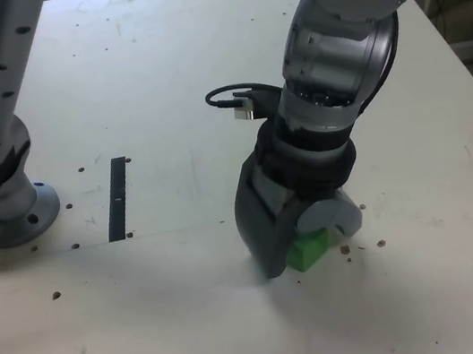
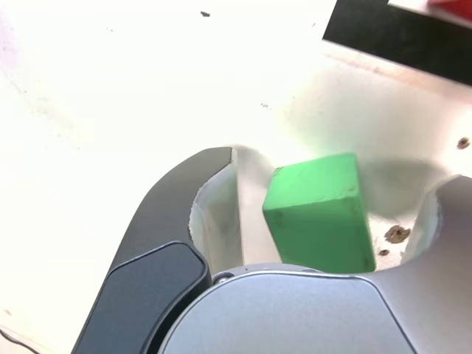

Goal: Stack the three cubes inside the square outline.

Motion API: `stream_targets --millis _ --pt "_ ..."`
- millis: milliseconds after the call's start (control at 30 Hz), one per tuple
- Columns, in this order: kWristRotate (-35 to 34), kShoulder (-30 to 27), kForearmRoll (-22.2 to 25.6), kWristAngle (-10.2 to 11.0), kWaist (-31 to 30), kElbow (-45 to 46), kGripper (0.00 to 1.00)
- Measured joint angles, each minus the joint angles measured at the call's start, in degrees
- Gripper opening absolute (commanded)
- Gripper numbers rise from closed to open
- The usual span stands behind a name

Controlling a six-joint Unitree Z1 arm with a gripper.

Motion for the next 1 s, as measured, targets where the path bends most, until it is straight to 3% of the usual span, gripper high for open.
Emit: stream_targets --millis 267,567,767,1000 --pt "-1.1 0.0 -0.3 -0.1 0.8 0.0 0.46" --pt "-1.3 0.4 -1.9 -0.5 0.8 0.0 0.44" --pt "-1.1 0.4 -2.2 -0.3 0.9 -0.1 0.31" --pt "-1.1 0.3 -0.6 -0.3 0.9 -0.2 0.3"
